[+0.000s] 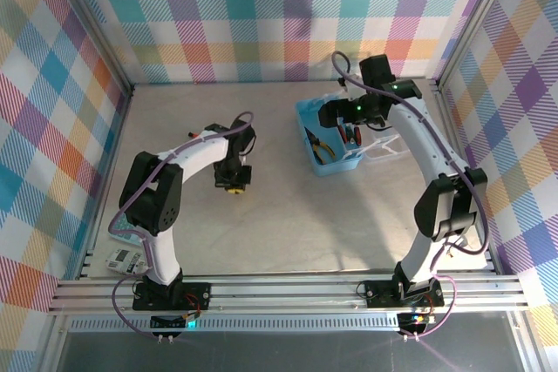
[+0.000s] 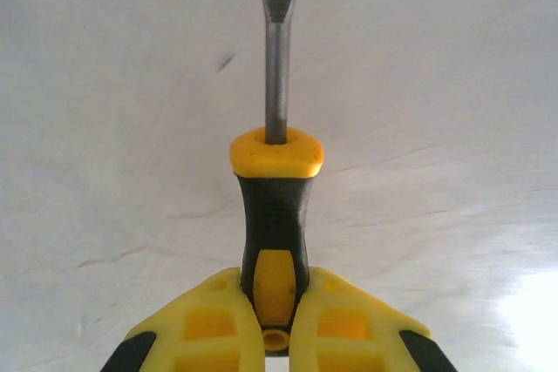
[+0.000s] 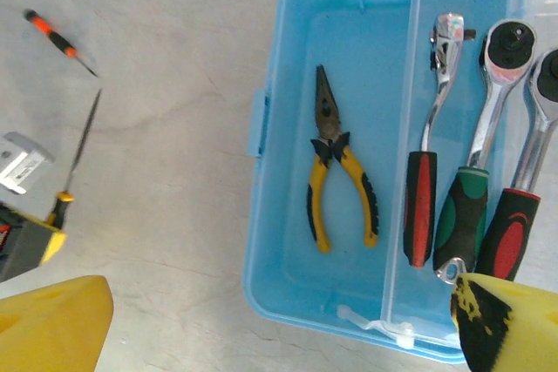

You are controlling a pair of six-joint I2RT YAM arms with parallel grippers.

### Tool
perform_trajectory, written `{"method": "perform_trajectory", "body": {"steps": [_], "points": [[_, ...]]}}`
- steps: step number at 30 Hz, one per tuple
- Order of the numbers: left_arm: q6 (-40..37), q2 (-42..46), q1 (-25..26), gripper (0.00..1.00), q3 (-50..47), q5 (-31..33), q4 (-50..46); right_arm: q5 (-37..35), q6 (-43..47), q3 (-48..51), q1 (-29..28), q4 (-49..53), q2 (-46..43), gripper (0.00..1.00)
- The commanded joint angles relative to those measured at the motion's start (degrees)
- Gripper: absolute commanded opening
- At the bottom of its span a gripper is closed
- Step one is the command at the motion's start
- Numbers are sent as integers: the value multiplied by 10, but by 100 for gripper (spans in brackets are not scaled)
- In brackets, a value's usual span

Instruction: Pack the tool kit

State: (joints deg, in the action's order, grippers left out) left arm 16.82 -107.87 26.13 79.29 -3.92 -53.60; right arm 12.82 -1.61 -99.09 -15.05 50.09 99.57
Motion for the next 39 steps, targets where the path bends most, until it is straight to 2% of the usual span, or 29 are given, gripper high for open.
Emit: {"method": "perform_trajectory", "body": {"steps": [1, 5, 9, 12, 18, 26, 32, 39], "points": [[-24, 53, 4, 0, 66, -109, 14, 81, -42, 11, 12, -39, -33, 99], [-22, 79, 6, 0, 112, -262, 73, 130, -94, 26, 12, -88, -42, 99], [-9, 97, 21, 0, 121, -401, 172, 200, -179, 48, 12, -184, -39, 99], [8, 102, 35, 0, 116, -448, 229, 214, -210, 35, 5, -216, -23, 99], [36, 98, 50, 0, 108, -464, 283, 216, -215, -16, -13, -208, 20, 82], [51, 84, 53, 0, 113, -469, 297, 220, -210, -4, -41, -215, 34, 60], [51, 79, 52, 0, 116, -469, 295, 197, -198, 2, -41, -206, 21, 66], [50, 75, 53, 0, 115, -463, 292, 123, -183, -14, -36, -163, 5, 71]]}}
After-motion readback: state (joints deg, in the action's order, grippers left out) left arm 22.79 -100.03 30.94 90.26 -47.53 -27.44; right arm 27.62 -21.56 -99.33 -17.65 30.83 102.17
